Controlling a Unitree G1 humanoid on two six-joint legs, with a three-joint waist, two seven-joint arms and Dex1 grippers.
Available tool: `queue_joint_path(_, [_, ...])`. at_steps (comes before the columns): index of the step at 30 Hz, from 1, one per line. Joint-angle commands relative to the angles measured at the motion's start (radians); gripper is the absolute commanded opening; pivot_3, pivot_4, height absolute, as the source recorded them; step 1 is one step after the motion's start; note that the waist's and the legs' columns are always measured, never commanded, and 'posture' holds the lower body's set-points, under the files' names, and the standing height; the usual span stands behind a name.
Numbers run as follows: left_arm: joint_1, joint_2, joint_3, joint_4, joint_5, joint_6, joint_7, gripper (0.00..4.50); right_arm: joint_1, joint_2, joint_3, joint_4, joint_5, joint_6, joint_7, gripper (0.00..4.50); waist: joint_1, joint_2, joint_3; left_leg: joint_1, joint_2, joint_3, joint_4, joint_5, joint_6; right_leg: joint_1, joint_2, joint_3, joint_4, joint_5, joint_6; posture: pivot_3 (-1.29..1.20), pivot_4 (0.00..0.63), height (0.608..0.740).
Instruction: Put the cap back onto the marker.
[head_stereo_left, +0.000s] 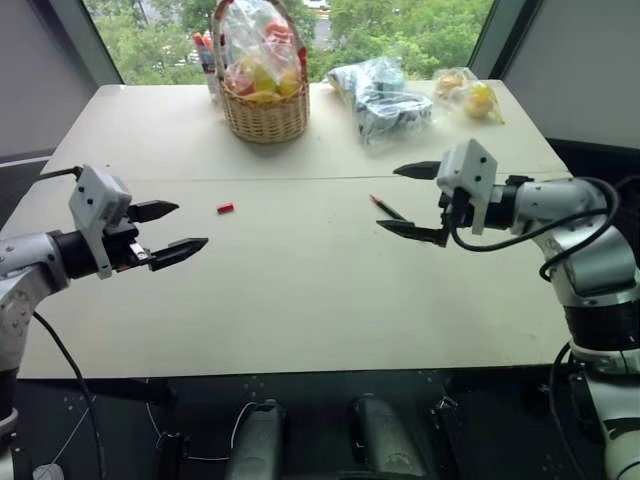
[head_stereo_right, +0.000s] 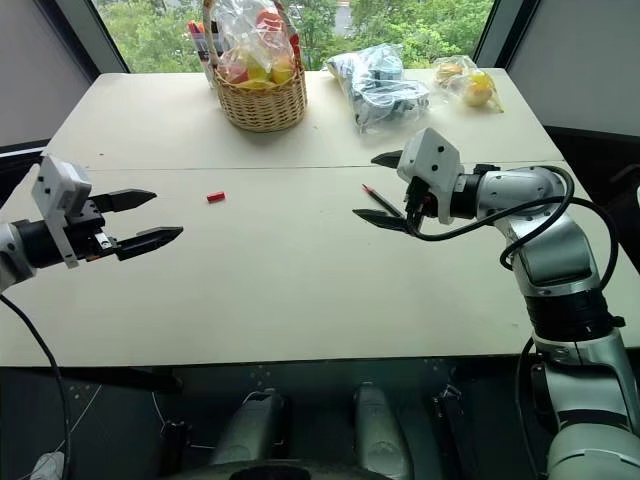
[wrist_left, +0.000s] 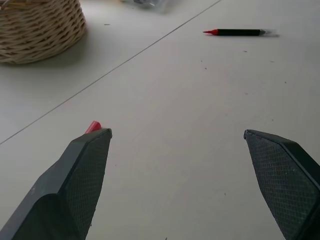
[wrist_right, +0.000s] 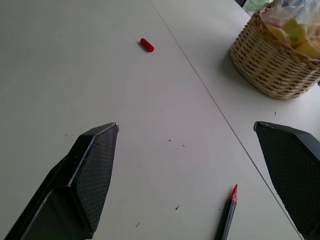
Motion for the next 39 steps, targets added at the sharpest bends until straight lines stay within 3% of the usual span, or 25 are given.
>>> queue_joint_path(1, [-0.015,0.018,0.03,-0.007,0.003,-0.008,0.006,4.43,-0.012,-0.003,-0.029,-0.042,0.015,-0.005,-0.009,4.5,0.0,0.0,0.0,0.0,0.0,0.0,0.0,0.0,0.0,0.0,0.0,0.0,0.0,0.0,0.0,0.0,0.15,0.74])
queue_joint_path(29, [-0.005,-0.023,0.009,-0.009,0.015,-0.026,0.081,4.43,0.001,0.014,-0.019,-0.074,0.027,0.019,-0.024,4.5,0.001,0.0,0.0,0.0,0.0,0.0,0.0,0.0,0.0,0.0,0.0,0.0,0.0,0.0,0.0,0.0,0.15,0.74])
queue_joint_path(35, [-0.153,-0.121,-0.087,0.217,0.129,-0.148,0.12,4.43,0.019,0.063,-0.006,-0.086,-0.004,0.01,-0.1,4.5,0.004,0.0,0.0,0.0,0.0,0.0,0.001,0.0,0.0,0.0,0.0,0.0,0.001,0.001,0.001,0.0,0.15,0.74])
queue_joint_path(39, [-0.329,-0.205,-0.15,0.47,0.227,-0.256,0.17,4.43,0.053,0.079,-0.009,-0.115,-0.02,0.009,-0.149,4.5,0.007,-0.001,0.0,-0.001,-0.001,-0.001,0.001,0.0,0.0,0.0,0.0,-0.001,0.001,0.001,0.002,0.0,0.15,0.74])
